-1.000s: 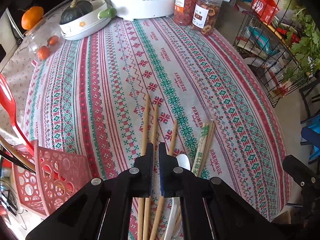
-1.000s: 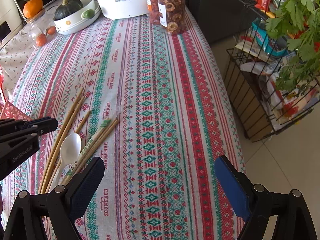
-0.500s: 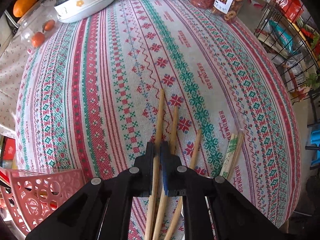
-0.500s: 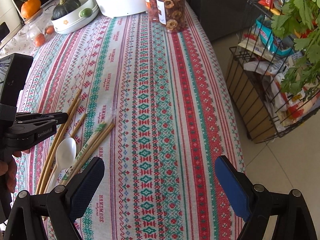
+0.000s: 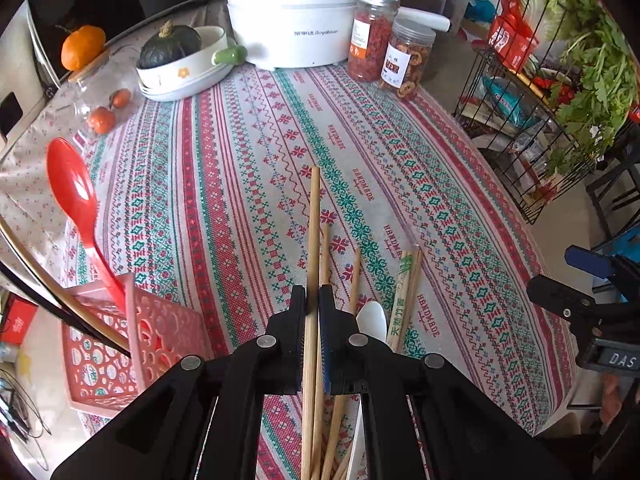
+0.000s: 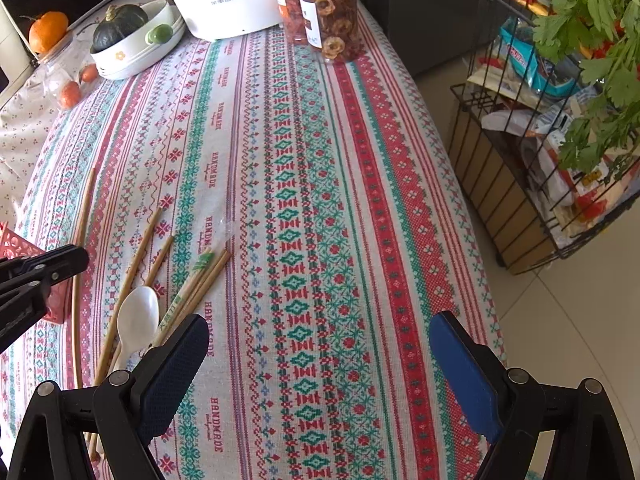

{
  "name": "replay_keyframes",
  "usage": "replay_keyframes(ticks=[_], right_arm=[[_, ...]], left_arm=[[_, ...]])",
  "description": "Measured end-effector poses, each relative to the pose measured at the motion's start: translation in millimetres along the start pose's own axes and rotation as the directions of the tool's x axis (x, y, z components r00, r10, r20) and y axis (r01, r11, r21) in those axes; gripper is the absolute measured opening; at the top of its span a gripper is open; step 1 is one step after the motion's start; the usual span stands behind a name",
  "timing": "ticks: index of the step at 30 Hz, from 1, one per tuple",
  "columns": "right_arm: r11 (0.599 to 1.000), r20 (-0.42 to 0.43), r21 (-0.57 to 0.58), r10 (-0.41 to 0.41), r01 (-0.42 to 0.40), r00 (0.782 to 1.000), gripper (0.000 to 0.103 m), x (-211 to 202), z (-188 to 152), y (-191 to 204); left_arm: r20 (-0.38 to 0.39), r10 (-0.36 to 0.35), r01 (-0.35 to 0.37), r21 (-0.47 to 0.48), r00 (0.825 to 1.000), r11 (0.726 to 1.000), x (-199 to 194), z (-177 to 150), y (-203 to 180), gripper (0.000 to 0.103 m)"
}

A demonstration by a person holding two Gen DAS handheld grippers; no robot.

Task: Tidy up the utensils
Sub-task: 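Lift the wooden chopstick with the left gripper while the right grasps the white spoon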

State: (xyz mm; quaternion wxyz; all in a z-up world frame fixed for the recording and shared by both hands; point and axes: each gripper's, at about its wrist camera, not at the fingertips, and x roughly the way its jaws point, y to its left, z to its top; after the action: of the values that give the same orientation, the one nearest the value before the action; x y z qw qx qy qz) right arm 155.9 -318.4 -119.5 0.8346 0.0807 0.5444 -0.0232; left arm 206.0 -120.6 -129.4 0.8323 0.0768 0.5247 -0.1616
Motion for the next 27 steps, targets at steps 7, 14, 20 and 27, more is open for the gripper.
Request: replay_keyframes(ticks=[7,14,20,27], right_arm=[[0.999,-0.014,-0.013,0.041,-0.041,0.999,0.093,2.0,-3.4,29.0],[0.983,-0.068,-0.007,0.182,-0.182,0.981,0.091,18.6,-5.3,69.7],[0.971,-0.133,-0.002,0.237,-0.239,0.962,0.066,45.3,-1.0,96.3],[0.970,-0.161,-0.013,0.237,-0.242,0.958,0.056,67.6,7.1,109.3]], left_arm=[[0.132,-0.022,0.019,0.027,0.991,0.999,-72.4,-27.4,13.6,0.006],[0.238,-0.052,0.052,0.005,0.970,0.999,-114.9,-61.4,37.6,0.006],[0.274,-0.051,0.051,0.007,0.960,0.999,-131.2,-75.6,50.9,0.006],[0.285,-0.048,0.058,-0.028,0.957,0.998,-139.2,-83.4,73.6,0.006]])
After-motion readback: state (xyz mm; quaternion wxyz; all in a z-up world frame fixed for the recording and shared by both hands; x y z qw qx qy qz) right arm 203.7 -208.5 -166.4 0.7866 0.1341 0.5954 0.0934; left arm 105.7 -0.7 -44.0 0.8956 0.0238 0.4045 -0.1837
